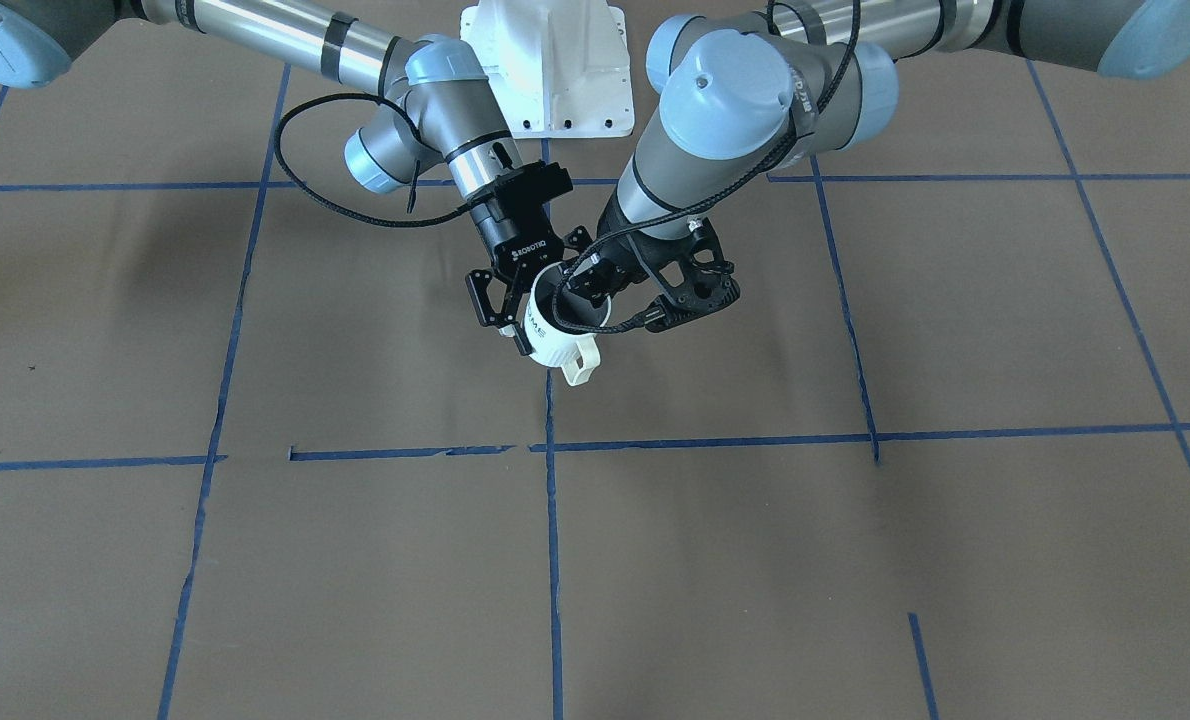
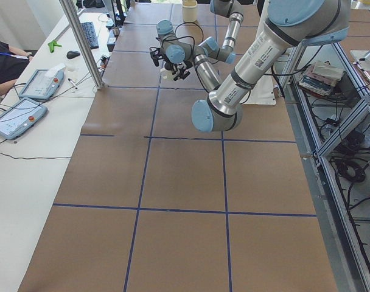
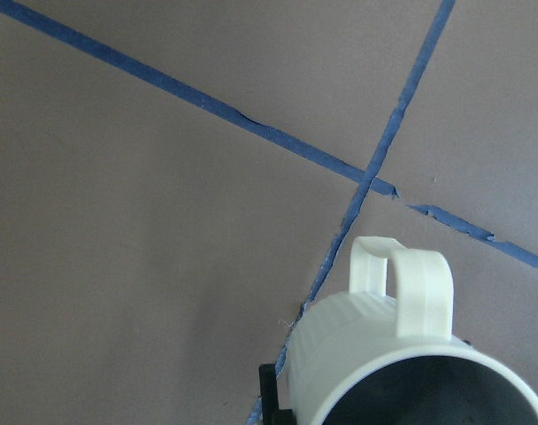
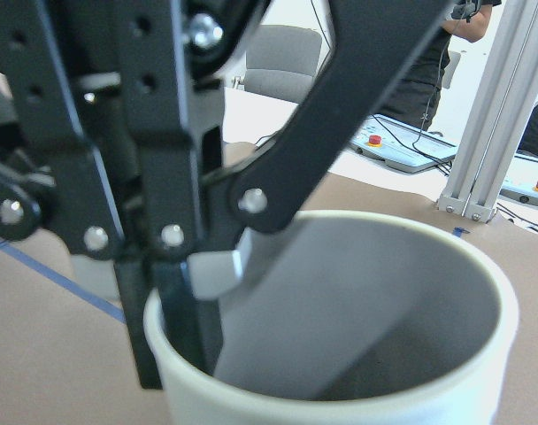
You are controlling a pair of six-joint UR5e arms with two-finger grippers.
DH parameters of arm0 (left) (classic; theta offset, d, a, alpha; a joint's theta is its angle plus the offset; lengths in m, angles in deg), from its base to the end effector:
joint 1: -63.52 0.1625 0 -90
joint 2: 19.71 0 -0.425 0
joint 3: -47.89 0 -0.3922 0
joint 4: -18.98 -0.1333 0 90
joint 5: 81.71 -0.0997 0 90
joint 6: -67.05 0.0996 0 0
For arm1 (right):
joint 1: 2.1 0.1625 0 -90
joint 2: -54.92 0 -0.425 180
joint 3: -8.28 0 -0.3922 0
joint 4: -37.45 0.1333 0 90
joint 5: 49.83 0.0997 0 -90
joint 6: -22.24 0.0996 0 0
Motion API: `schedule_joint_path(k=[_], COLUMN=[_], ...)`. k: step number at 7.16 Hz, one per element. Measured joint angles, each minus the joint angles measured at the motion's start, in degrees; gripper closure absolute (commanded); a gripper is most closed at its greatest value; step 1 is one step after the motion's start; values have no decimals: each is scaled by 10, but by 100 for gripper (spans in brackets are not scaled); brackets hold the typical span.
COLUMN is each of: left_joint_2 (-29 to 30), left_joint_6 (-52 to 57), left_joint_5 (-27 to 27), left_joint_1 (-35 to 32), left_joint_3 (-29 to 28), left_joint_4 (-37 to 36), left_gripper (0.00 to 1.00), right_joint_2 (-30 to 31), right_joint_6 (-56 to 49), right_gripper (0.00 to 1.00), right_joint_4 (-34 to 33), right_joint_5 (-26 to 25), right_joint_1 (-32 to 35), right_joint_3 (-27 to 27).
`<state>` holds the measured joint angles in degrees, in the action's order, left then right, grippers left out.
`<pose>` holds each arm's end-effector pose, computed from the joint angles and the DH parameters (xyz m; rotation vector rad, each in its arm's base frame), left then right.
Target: Left arm hands cup to right arm to dump lemon
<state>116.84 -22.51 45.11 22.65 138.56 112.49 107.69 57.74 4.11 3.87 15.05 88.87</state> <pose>0.4810 -0.5135 0.1402 -0.2603 1.0127 -0.3564 -0.6060 -0.3882 0.2263 1.2334 -0.8421 -0.0591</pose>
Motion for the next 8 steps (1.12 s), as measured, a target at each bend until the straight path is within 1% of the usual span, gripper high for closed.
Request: schedule_joint_path(k=[5, 8], left_joint_2=[-3, -3], left_joint_6=[3, 25], left_joint_5=[-3, -5], left_joint_1=[-2, -36], left_joint_3=[-7, -29], left_joint_4=[0, 0], left_gripper=[100, 100], right_joint_2=[-1, 0], right_joint_6=[0, 0], right_gripper=[0, 1], right_joint_4=[0, 0], right_joint_5=[0, 0], right_joint_1=[0, -1], right_joint_3=[0, 1])
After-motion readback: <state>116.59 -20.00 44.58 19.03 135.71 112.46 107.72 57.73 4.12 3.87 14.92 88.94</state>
